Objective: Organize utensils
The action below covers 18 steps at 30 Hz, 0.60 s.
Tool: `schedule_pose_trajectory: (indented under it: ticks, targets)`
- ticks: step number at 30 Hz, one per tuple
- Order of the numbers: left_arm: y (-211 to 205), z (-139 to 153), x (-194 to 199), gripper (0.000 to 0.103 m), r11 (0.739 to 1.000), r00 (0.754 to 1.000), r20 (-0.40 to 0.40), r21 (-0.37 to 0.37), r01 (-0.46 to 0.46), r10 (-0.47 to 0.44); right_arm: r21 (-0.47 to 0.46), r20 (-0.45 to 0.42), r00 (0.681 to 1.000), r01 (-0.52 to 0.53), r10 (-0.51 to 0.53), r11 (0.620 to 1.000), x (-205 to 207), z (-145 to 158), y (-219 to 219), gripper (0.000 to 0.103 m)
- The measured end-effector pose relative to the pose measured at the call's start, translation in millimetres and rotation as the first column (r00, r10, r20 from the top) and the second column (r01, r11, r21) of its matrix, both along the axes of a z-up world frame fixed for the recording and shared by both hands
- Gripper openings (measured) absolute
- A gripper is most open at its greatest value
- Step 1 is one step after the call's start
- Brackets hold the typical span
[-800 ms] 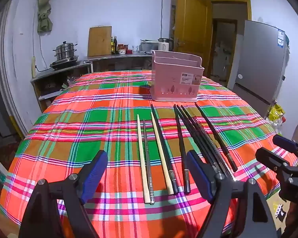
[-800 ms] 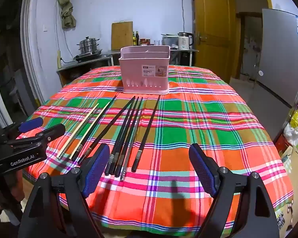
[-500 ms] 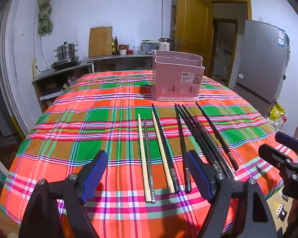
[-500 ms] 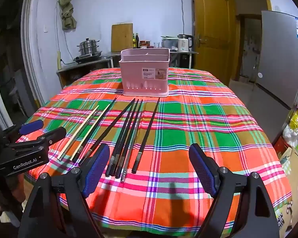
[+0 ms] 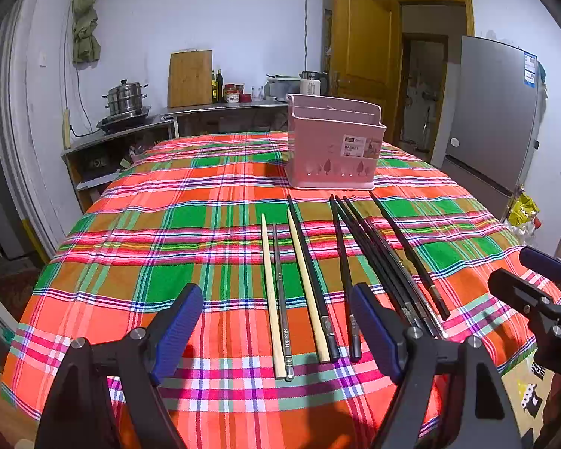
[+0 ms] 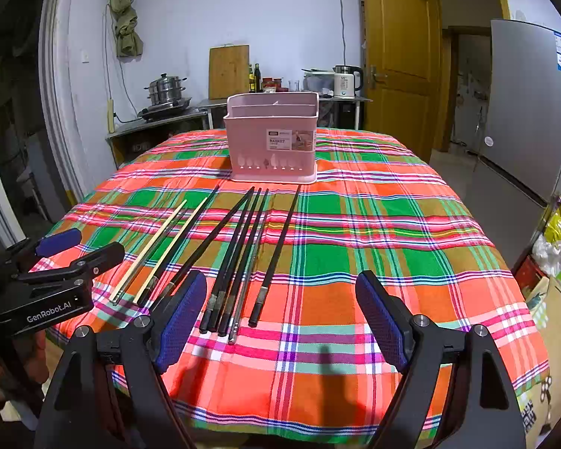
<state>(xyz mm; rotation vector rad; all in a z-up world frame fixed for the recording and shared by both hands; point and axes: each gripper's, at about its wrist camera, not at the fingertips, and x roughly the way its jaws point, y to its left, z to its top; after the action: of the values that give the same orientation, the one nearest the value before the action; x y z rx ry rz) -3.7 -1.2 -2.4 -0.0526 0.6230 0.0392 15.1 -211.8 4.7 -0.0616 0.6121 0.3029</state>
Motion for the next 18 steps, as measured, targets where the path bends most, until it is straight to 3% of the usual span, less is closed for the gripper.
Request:
schedule_pose_trajectory:
  ticks: [18]
  targets:
    - [-0.8, 0.9, -1.5, 0.081, 1.0, 1.0, 0.002, 0.003, -0.002, 0.002, 0.005, -0.002, 1.0, 0.002, -0.002, 1.0, -1.8, -0.1, 0.3, 0.082]
